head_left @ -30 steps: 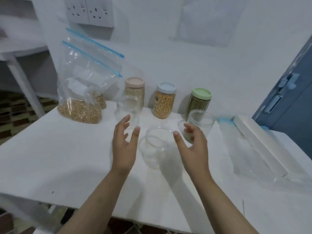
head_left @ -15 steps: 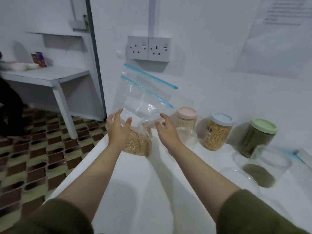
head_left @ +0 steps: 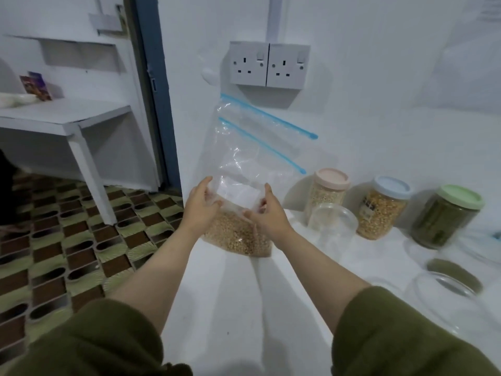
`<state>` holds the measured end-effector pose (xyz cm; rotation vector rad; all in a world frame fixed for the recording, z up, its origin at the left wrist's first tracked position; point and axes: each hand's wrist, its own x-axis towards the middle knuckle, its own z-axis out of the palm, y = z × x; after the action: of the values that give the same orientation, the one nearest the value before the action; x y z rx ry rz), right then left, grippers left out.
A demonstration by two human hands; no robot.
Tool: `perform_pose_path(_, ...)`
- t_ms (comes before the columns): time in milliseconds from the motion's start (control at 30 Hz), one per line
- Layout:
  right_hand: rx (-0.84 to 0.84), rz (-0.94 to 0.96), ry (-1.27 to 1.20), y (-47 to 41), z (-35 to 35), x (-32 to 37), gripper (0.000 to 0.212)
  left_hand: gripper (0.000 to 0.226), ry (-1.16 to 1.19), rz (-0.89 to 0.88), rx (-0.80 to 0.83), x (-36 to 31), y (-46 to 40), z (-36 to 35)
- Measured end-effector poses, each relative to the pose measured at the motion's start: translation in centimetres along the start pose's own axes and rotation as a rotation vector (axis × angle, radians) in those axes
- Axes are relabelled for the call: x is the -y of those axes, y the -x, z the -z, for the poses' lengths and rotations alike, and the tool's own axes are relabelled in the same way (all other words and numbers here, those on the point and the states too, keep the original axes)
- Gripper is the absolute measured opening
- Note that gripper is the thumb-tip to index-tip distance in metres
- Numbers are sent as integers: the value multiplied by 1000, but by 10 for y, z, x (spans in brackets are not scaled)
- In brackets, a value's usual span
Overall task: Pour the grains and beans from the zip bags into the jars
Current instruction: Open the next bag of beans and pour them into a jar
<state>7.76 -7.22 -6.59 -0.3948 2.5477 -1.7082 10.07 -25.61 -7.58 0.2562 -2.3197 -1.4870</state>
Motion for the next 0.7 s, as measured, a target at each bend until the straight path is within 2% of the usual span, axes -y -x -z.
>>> perform_pose_path(233,-130,31,-29,42,20,-2,88,68,213,17,-58,-10,41,2)
perform_pose_path(433,-207,57,-53,111,52,-8,84,60,210,27,-89,-36,127,-12)
perform_pose_path(567,-228,62,-27,163,71,-17,85,58,253,108,-85,-51,184,-21)
perform_pose_path(700,-221,45,-11,211,90,-21,85,56,354,272,-60,-69,232,-28)
